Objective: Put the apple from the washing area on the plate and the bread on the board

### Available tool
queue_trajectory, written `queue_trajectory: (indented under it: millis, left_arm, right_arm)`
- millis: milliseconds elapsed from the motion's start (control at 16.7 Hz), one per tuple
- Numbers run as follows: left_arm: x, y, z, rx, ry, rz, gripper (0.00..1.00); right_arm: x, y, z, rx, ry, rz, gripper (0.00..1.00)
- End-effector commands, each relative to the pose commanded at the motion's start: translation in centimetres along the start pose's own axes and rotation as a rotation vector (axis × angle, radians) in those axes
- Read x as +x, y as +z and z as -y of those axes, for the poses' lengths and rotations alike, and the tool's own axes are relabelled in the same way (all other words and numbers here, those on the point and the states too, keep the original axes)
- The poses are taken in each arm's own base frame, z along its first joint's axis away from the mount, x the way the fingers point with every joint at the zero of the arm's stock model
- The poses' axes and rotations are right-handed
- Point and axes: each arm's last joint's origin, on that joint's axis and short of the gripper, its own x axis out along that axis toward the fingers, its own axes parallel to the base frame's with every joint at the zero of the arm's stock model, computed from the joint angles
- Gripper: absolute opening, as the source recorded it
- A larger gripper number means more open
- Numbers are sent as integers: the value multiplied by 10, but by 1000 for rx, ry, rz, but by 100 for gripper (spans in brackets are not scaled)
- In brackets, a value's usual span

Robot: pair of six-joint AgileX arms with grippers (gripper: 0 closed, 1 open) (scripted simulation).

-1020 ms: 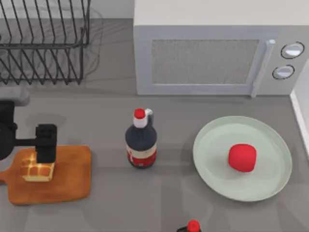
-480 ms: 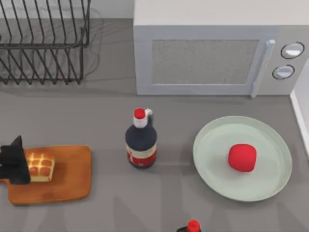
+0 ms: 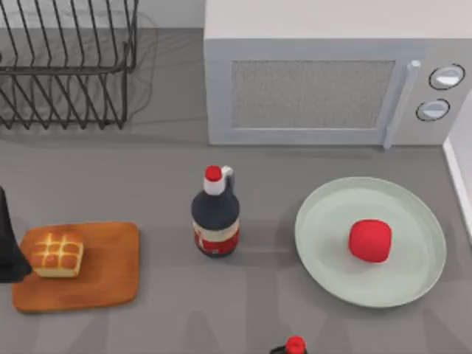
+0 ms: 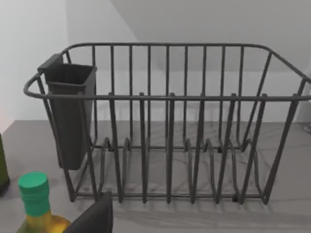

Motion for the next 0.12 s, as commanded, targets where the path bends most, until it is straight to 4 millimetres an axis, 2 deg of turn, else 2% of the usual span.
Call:
queue_trajectory:
  millis: [120]
  left_arm:
    - [0, 0, 0, 1, 1, 7, 100]
  right_arm:
    - [0, 0, 0, 0, 0, 0, 100]
